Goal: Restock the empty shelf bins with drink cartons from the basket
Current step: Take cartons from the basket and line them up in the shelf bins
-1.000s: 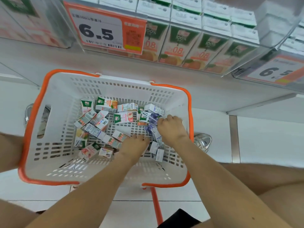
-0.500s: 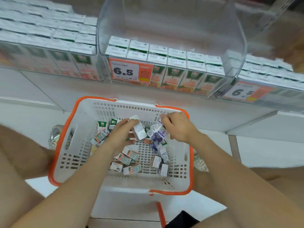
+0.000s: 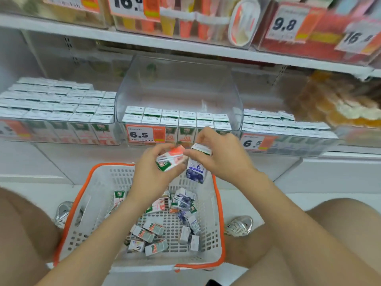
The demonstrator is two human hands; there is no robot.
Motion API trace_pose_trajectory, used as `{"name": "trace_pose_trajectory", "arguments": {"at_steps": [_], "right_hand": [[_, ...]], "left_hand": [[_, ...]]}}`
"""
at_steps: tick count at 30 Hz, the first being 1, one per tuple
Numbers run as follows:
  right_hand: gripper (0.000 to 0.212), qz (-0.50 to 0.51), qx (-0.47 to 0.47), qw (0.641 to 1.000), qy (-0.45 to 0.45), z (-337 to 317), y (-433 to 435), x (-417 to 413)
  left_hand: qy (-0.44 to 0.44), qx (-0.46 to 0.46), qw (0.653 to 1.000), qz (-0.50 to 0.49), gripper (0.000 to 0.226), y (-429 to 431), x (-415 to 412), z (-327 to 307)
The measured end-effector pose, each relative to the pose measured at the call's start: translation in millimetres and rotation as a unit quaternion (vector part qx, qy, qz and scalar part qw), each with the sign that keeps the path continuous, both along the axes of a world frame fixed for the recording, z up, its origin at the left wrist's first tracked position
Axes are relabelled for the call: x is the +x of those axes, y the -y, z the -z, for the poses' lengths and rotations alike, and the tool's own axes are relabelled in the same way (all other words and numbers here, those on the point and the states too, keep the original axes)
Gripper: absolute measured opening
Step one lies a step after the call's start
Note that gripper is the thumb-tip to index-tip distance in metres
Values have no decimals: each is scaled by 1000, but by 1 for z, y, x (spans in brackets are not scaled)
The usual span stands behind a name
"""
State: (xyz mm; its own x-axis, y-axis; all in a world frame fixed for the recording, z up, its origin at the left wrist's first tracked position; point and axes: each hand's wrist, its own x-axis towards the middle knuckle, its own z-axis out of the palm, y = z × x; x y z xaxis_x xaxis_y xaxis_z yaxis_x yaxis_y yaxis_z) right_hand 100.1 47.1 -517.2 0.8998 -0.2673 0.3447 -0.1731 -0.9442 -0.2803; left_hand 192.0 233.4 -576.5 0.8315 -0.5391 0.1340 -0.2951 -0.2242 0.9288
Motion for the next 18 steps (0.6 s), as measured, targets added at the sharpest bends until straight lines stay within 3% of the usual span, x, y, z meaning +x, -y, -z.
{"name": "trace_pose_trajectory", "arguments": {"at_steps": [4,9,14,18], "right_hand": [[34,-14,-7,996,92,-20,14,-16],[29,122,-15,963,240,-52,44,-24],[45,285,64,928,233,-73,118,-40],[37,319,32,927,194,-76,175,-46]], "left_hand": [[44,-60,996,-57,53,20,-16,-50],[99,-92,989,-60,31,56,-23,-97],[145,-63,987,-17,32,104,-24,-135],[225,-38,973,32,38,156,-29,-152]]}}
